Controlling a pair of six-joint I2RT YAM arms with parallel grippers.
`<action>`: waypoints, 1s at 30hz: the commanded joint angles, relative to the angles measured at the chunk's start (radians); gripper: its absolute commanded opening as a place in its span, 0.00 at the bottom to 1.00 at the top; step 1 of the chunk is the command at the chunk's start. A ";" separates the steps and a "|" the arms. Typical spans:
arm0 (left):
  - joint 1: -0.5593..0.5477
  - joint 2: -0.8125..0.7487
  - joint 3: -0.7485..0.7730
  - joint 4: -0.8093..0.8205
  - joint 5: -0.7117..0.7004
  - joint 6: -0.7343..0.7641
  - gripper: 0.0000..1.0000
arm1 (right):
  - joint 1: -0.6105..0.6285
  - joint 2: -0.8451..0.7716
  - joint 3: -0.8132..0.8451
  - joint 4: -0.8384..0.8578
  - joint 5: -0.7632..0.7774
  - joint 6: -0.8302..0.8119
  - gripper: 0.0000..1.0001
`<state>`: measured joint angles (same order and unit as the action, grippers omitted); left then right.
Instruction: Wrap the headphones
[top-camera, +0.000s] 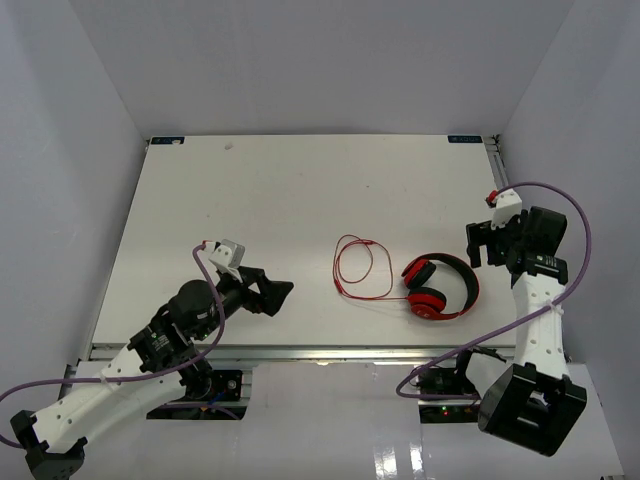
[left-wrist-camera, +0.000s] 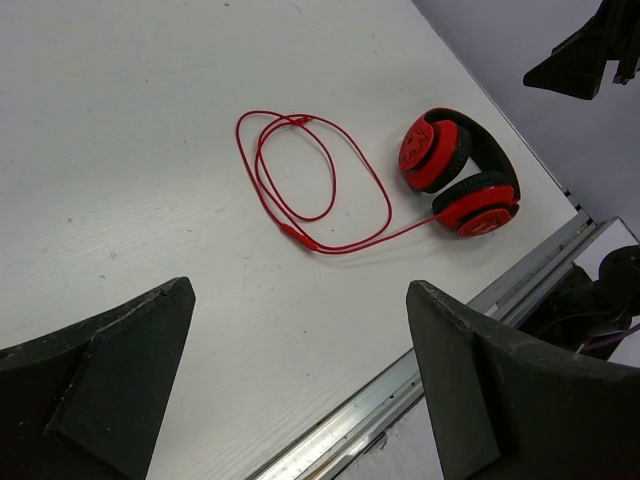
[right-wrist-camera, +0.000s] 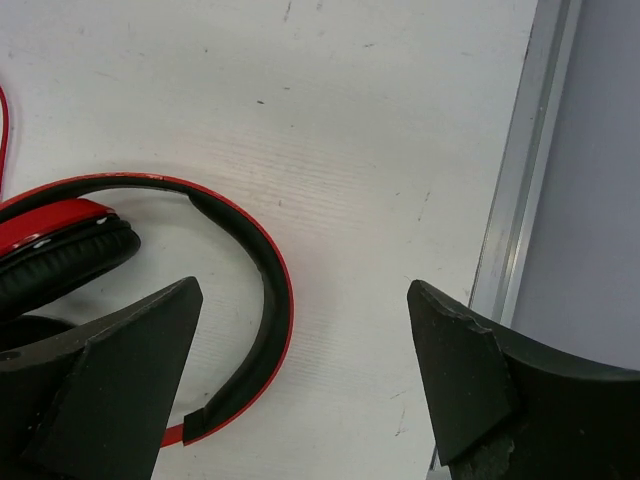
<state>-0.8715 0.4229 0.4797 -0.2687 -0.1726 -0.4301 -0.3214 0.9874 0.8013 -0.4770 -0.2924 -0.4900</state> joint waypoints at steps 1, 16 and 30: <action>0.003 -0.007 -0.002 0.011 0.015 0.007 0.98 | -0.007 0.004 -0.034 -0.049 -0.067 -0.106 0.90; 0.003 -0.018 -0.004 0.017 0.022 0.007 0.98 | -0.015 0.309 0.000 -0.139 -0.176 -0.432 0.91; 0.003 0.002 -0.007 0.029 0.041 0.008 0.98 | -0.010 0.511 -0.056 0.004 -0.076 -0.386 0.79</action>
<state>-0.8715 0.4177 0.4793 -0.2577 -0.1527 -0.4300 -0.3325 1.4633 0.7701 -0.5144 -0.3962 -0.8682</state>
